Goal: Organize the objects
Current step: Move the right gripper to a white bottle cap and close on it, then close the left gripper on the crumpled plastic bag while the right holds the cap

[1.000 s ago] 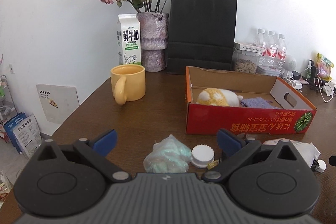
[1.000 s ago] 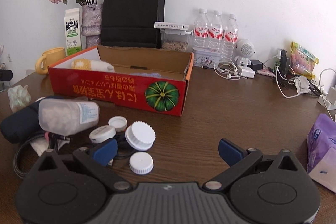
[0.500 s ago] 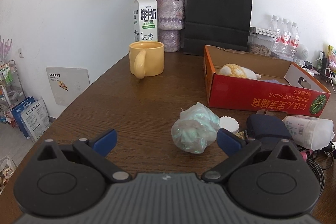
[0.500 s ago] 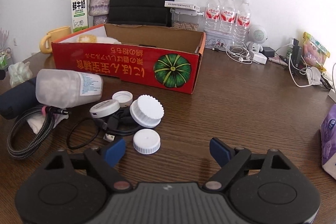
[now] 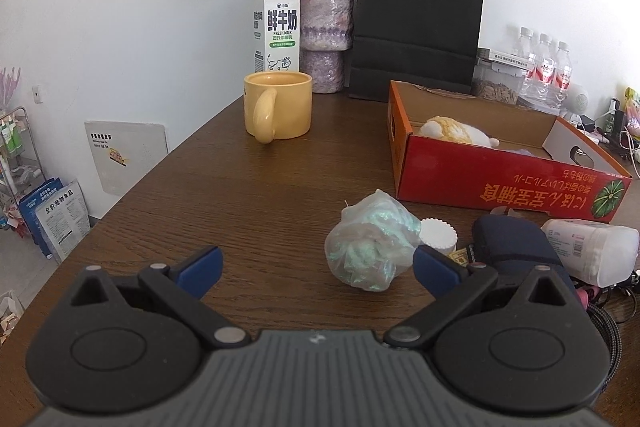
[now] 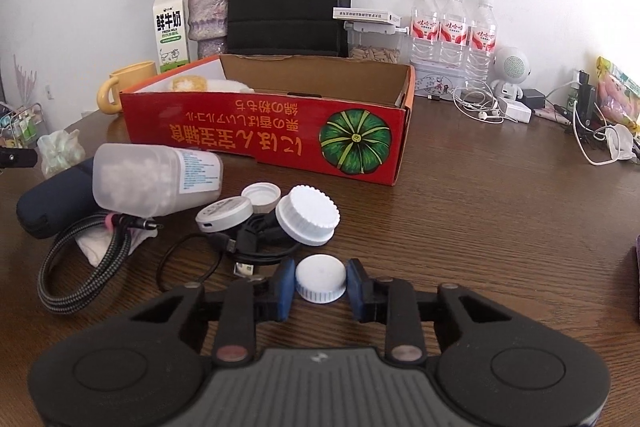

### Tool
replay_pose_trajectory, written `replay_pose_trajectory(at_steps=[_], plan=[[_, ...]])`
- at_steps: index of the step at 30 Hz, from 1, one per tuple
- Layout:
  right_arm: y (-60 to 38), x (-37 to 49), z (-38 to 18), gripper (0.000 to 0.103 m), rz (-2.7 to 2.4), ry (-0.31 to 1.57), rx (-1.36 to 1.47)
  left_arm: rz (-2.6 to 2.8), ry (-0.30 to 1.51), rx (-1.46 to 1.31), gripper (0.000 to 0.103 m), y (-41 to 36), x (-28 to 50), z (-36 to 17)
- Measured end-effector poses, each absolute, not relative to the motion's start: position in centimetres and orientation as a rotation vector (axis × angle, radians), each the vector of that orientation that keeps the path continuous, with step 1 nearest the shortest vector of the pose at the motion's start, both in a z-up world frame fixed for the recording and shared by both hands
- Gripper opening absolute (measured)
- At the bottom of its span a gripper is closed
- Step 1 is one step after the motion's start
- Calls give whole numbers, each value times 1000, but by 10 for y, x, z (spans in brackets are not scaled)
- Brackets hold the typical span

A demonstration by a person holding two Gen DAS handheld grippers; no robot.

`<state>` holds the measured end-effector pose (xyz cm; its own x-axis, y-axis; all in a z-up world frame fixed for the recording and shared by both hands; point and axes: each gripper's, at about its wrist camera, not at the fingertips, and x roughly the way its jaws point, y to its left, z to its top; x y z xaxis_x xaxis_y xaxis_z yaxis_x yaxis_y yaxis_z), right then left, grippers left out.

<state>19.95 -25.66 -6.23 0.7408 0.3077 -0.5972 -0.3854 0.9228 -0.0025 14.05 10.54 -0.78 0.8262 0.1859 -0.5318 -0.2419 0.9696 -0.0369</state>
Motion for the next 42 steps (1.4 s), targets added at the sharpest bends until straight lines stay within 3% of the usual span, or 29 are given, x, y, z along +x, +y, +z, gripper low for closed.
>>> replay_pose_trajectory(at_steps=[27, 42], plan=[[-266, 199, -61, 27, 295, 608, -90, 225, 581, -151, 103, 98, 191, -32], [-270, 199, -61, 27, 266, 604, -71, 283, 690, -103, 103, 96, 205, -41]])
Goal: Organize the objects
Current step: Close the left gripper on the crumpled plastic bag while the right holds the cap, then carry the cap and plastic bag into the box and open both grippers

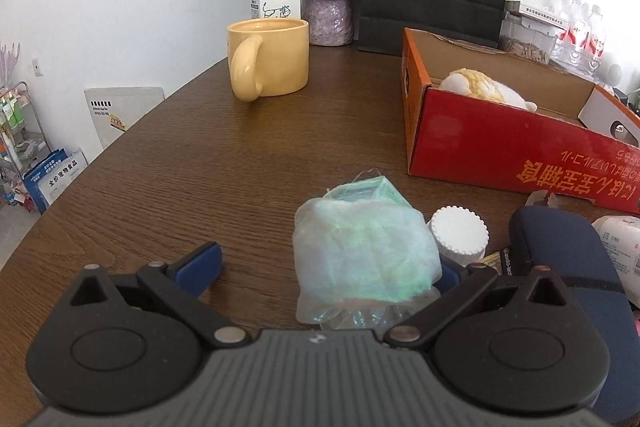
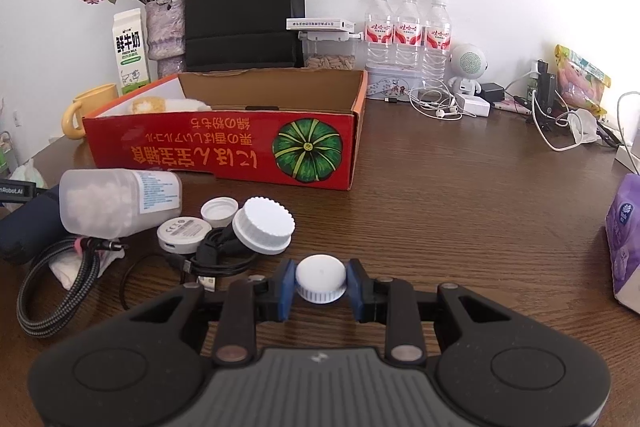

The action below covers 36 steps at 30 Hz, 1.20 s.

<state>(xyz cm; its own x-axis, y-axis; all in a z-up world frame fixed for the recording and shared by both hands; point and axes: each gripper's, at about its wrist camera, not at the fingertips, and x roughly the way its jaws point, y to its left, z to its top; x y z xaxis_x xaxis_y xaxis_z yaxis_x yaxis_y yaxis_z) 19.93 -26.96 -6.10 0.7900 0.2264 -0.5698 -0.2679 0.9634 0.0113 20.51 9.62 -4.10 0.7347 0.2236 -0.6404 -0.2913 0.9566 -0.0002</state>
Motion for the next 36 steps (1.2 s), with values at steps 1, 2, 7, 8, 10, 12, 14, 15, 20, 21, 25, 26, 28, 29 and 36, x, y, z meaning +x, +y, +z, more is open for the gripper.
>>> replay_pose_trajectory(at_steps=[1, 2, 7, 8, 10, 12, 14, 15, 20, 21, 25, 26, 28, 29, 36], plan=[[-270, 199, -61, 27, 266, 604, -71, 284, 690, -103, 103, 96, 205, -41], [-270, 199, -61, 27, 265, 603, -69, 284, 690, -103, 103, 96, 205, -41], [-272, 201, -61, 27, 264, 613, -56, 281, 685, -110, 103, 98, 205, -41], [-272, 201, -62, 27, 263, 614, -55, 277, 680, -120, 103, 99, 204, -41], [-272, 201, -62, 27, 261, 615, -52, 270, 655, -153, 93, 103, 199, -39], [-273, 200, -62, 27, 260, 614, -51, 268, 626, -173, 72, 105, 194, -37], [-272, 200, -62, 27, 260, 613, -51, 238, 604, -197, 43, 106, 188, -35], [-273, 200, -62, 27, 259, 612, -51, 218, 598, -213, 42, 106, 185, -35], [-273, 200, -61, 27, 257, 605, -49, 190, 545, -195, 39, 95, 171, -30], [-273, 199, -61, 27, 256, 600, -49, 191, 529, -190, 39, 93, 168, -29], [-273, 193, -57, 27, 254, 556, -42, 203, 485, -161, 39, 85, 160, -23], [-273, 190, -56, 27, 258, 539, -40, 201, 480, -154, 39, 83, 159, -21], [-270, 188, -54, 27, 274, 513, -40, 193, 467, -143, 39, 79, 158, -15], [-267, 189, -52, 27, 278, 507, -43, 183, 460, -140, 39, 77, 158, -11], [-242, 203, -24, 27, 341, 422, -40, 99, 379, -99, 39, 51, 173, 25]])
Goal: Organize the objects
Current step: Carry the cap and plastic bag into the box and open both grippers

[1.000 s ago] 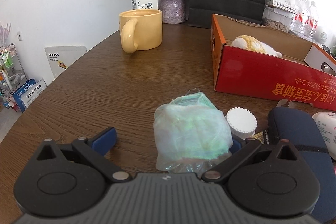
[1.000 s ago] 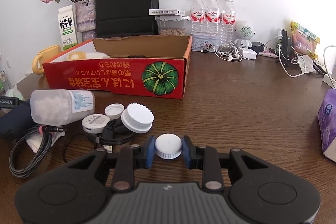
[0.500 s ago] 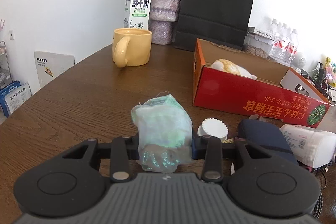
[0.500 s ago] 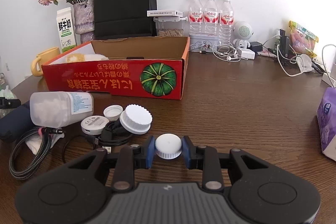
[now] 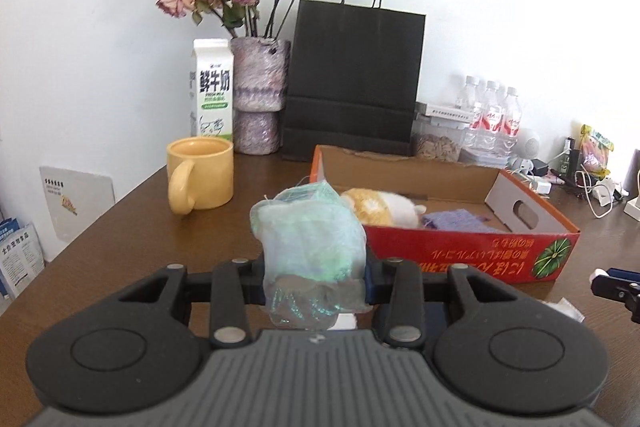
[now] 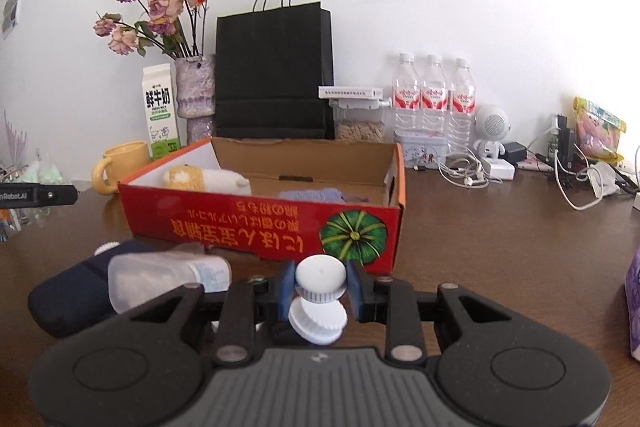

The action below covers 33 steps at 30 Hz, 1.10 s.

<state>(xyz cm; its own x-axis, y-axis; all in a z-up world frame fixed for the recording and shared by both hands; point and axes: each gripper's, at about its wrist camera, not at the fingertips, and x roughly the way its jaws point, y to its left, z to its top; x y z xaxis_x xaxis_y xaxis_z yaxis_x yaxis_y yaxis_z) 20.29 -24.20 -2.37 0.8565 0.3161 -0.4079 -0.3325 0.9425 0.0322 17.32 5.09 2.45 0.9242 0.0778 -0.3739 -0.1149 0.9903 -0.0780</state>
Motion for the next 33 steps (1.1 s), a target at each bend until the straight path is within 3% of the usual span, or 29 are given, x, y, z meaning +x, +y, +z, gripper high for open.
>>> replay_pose_trajectory(at_steps=[14, 27, 32, 33], plan=[[-185, 286, 12, 27, 378, 337, -31, -3, 347, -78, 40, -1, 257, 54], [-174, 344, -9, 27, 343, 387, -16, -14, 381, -87, 40, -23, 314, 48], [-175, 343, -16, 28, 343, 410, -17, 3, 412, -72, 52, -20, 320, 38], [-176, 343, -16, 35, 341, 414, -19, 2, 415, -72, 66, -20, 319, 37]])
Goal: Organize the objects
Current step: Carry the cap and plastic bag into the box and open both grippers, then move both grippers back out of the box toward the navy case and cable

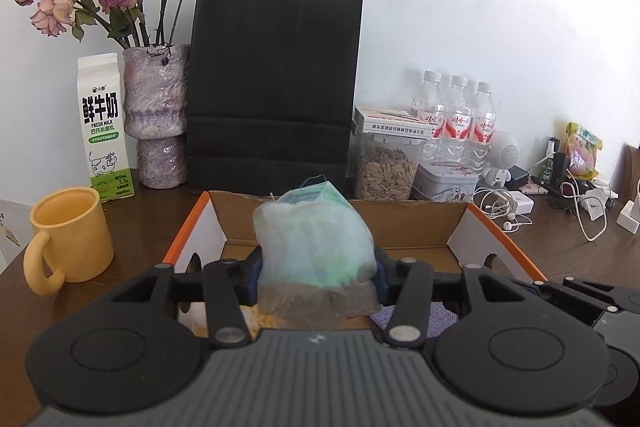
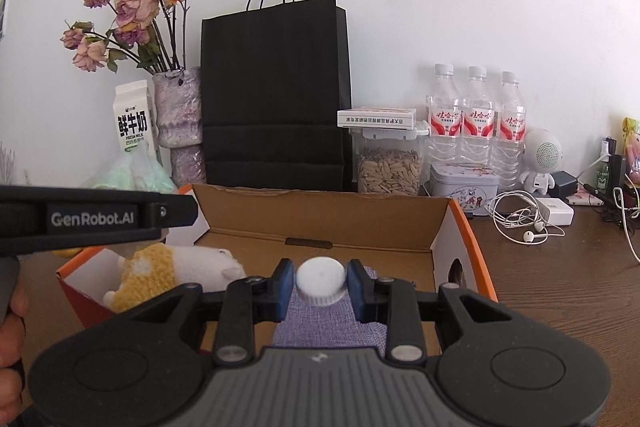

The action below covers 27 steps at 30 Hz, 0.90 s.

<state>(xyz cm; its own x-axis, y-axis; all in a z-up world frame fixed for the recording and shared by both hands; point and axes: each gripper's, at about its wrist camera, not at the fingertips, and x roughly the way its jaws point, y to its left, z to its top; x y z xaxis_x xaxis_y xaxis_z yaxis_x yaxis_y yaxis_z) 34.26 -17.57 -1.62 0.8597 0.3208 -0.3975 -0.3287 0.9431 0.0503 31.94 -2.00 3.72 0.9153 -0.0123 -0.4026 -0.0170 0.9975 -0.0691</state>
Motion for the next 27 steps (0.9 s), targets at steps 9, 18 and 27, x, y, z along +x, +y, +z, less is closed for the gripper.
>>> replay_pose_trajectory(at_steps=[9, 18, 27], plan=[[-180, 339, -16, 103, 327, 410, -6, 47, 399, -60, 103, -20, 318, 35], [-182, 334, -14, 103, 322, 398, 3, 47, 390, -73, 103, -19, 314, 38], [-188, 317, -9, 103, 324, 373, -26, 38, 342, -58, 103, -10, 293, 44]])
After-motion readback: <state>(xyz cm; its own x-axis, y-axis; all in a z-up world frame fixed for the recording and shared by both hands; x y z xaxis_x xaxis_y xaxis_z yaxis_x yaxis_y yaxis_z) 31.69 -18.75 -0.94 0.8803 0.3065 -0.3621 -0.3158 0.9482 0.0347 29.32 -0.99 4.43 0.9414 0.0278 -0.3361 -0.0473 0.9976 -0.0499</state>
